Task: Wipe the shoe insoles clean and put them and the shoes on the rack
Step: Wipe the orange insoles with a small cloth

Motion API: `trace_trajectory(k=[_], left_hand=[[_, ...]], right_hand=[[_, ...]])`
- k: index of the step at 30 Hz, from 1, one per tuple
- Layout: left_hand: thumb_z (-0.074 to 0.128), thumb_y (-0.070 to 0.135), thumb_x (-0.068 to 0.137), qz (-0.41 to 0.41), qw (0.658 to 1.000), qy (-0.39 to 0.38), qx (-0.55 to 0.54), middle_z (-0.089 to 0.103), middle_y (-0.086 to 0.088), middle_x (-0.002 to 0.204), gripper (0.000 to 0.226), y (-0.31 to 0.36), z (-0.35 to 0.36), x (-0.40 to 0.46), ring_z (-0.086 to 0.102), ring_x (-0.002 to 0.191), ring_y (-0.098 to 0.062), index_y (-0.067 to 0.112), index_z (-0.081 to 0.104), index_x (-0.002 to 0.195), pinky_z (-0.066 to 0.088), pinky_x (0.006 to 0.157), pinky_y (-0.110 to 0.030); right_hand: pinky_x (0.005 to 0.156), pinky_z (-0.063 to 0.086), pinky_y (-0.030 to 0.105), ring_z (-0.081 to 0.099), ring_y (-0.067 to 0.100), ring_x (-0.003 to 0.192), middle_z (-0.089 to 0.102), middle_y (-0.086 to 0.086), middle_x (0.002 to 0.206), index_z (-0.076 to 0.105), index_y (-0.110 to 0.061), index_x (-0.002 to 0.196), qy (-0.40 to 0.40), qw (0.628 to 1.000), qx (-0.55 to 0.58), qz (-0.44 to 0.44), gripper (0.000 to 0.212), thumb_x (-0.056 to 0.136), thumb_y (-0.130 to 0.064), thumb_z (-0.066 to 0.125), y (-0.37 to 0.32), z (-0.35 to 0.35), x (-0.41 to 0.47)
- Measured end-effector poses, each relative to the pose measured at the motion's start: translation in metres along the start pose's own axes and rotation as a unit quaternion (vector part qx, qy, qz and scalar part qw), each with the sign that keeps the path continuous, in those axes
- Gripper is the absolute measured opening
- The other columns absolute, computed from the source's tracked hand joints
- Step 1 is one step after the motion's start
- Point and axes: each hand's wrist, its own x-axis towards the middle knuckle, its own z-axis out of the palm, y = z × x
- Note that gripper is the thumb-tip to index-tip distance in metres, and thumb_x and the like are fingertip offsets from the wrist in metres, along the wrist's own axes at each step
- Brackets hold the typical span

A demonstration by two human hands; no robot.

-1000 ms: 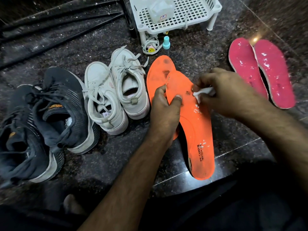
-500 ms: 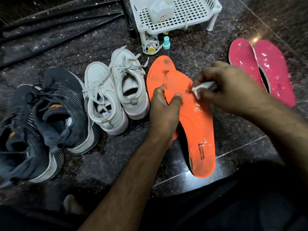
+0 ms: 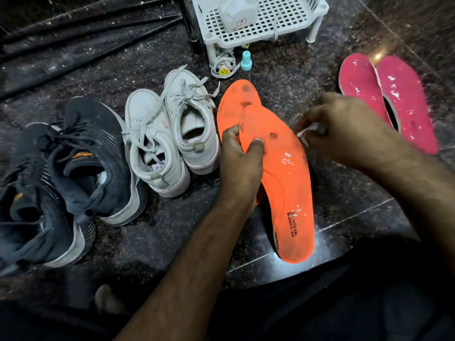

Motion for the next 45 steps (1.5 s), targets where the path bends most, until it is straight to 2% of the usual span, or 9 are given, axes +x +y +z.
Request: trace_trajectory(k=[7, 15, 22, 28, 32, 37, 40, 42, 45], left_hand=[[0.066, 0.027, 0.083, 0.002, 1.000, 0.018, 0.011, 0.072, -0.006, 0.111, 0.027, -0.001, 0.001, 0.001, 0.070, 0.100, -0.033, 0.033, 0.054, 0.107, 0.056, 0.090, -0.055], [0.055, 0.009, 0.102, -0.071, 0.986, -0.143, -0.057, 0.073, -0.001, 0.095, 0.011, 0.010, 0.009, -0.013, 0.066, 0.092, -0.018, 0.012, 0.062, 0.109, 0.048, 0.102, -0.054], [0.067, 0.044, 0.078, -0.004, 0.997, -0.043, 0.068, 0.064, -0.001, 0.133, 0.065, -0.003, 0.002, -0.003, 0.063, 0.121, -0.026, 0.032, 0.041, 0.137, 0.047, 0.103, -0.059], [0.060, 0.020, 0.088, 0.102, 0.988, -0.076, 0.084, 0.039, 0.001, 0.158, 0.077, -0.002, 0.001, -0.005, 0.044, 0.142, -0.019, 0.041, 0.023, 0.152, 0.035, 0.117, -0.053], [0.061, 0.020, 0.086, 0.076, 0.985, -0.114, 0.105, 0.068, -0.002, 0.129, 0.043, 0.000, 0.002, -0.006, 0.065, 0.114, -0.031, 0.032, 0.062, 0.127, 0.047, 0.102, -0.063], [0.066, 0.006, 0.083, 0.063, 0.986, -0.121, 0.093, 0.073, -0.008, 0.116, 0.048, 0.003, 0.003, -0.010, 0.068, 0.090, -0.026, 0.019, 0.063, 0.129, 0.056, 0.092, -0.055], [0.065, -0.001, 0.083, 0.059, 0.985, -0.130, 0.093, 0.070, 0.006, 0.080, 0.053, 0.002, 0.003, -0.008, 0.048, 0.056, -0.020, 0.022, 0.061, 0.130, 0.049, 0.060, -0.041], [0.064, -0.005, 0.083, 0.048, 0.987, -0.130, 0.081, 0.063, 0.002, 0.073, 0.055, 0.003, 0.003, -0.009, 0.038, 0.055, -0.018, 0.021, 0.060, 0.131, 0.039, 0.059, -0.038], [0.063, -0.005, 0.083, 0.039, 0.988, -0.133, 0.061, 0.067, -0.011, 0.084, 0.056, 0.004, 0.004, -0.011, 0.042, 0.064, -0.024, 0.020, 0.059, 0.132, 0.041, 0.063, -0.045]], right_hand=[[0.078, 0.036, 0.020, 0.060, 0.022, 0.088, 0.057, 0.004, 0.102, 0.076, -0.026, 0.101, -0.023, 0.997, 0.062, -0.035, 0.022, 0.082, -0.016, 0.074, -0.014, 0.003, -0.003], [0.057, 0.040, 0.016, 0.061, 0.007, 0.065, 0.069, -0.008, 0.076, 0.072, -0.028, 0.092, -0.016, 0.985, 0.146, 0.095, 0.012, 0.087, -0.019, 0.066, -0.002, 0.002, -0.003], [0.073, 0.046, 0.026, 0.065, 0.013, 0.082, 0.071, -0.006, 0.093, 0.064, -0.026, 0.101, 0.111, 0.969, 0.197, 0.095, 0.012, 0.090, -0.024, 0.066, 0.004, -0.007, -0.002], [0.053, 0.033, 0.009, 0.053, 0.004, 0.058, 0.063, -0.006, 0.067, 0.074, -0.027, 0.093, 0.024, 0.987, 0.150, 0.041, 0.012, 0.087, -0.038, 0.072, -0.007, -0.003, -0.004], [0.070, 0.037, 0.023, 0.059, 0.013, 0.080, 0.063, -0.003, 0.089, 0.074, -0.030, 0.108, 0.061, 0.989, 0.129, 0.047, 0.023, 0.084, -0.029, 0.076, -0.006, -0.005, -0.003], [0.069, 0.033, 0.022, 0.051, 0.011, 0.076, 0.055, -0.006, 0.086, 0.073, -0.028, 0.110, 0.059, 0.993, 0.099, 0.031, 0.029, 0.082, -0.019, 0.076, -0.008, -0.009, -0.004], [0.059, 0.035, 0.021, 0.055, 0.006, 0.063, 0.059, -0.013, 0.070, 0.072, -0.024, 0.100, 0.047, 0.990, 0.132, 0.027, 0.016, 0.085, -0.026, 0.073, -0.009, -0.012, -0.008], [0.056, 0.034, 0.012, 0.055, 0.000, 0.063, 0.059, -0.015, 0.068, 0.068, -0.026, 0.096, 0.041, 0.989, 0.138, 0.034, 0.011, 0.085, -0.025, 0.072, -0.007, -0.009, -0.008], [0.063, 0.039, 0.022, 0.060, 0.007, 0.069, 0.064, -0.011, 0.075, 0.068, -0.024, 0.098, 0.007, 0.989, 0.144, 0.023, 0.015, 0.084, -0.024, 0.073, -0.008, -0.004, -0.007]])
